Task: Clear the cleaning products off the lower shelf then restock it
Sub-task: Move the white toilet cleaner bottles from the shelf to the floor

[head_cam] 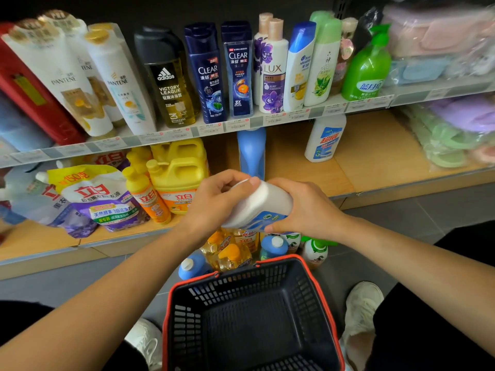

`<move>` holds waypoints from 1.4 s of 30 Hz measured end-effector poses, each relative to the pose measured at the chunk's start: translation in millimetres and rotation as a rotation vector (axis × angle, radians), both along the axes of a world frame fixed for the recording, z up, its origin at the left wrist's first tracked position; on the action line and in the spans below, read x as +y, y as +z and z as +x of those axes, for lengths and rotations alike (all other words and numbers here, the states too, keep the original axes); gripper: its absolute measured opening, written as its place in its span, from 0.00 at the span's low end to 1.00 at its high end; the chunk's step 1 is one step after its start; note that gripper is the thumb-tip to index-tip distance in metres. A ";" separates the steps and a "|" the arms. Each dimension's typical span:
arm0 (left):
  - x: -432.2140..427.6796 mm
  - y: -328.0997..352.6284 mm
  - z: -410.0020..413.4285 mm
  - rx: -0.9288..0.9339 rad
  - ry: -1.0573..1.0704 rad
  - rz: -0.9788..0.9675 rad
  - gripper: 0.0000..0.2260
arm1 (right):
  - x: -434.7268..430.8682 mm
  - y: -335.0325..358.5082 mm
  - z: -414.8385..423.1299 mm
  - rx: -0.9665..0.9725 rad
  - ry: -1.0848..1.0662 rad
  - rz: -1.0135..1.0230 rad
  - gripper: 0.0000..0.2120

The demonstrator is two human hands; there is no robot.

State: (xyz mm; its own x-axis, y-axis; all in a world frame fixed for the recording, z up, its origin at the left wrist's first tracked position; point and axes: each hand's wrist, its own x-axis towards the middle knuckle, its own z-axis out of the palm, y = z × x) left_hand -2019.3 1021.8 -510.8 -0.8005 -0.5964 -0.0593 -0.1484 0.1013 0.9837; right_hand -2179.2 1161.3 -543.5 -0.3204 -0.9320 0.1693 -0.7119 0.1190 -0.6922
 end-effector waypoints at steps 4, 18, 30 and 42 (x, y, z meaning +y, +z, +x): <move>-0.8 -1.7 2.7 0.048 -0.037 -0.079 0.19 | -1.2 0.1 -3.6 -0.089 -0.056 -0.035 0.33; -11.0 -8.6 3.5 0.109 0.020 -0.037 0.09 | 1.7 3.6 -3.9 -0.206 -0.072 -0.125 0.33; -0.9 -4.7 14.2 0.216 -0.088 -0.431 0.15 | -1.1 0.2 -9.0 -0.341 -0.126 -0.148 0.34; -5.1 -6.8 16.1 0.291 0.150 -0.569 0.11 | -0.5 2.3 -8.7 -0.394 -0.122 -0.121 0.32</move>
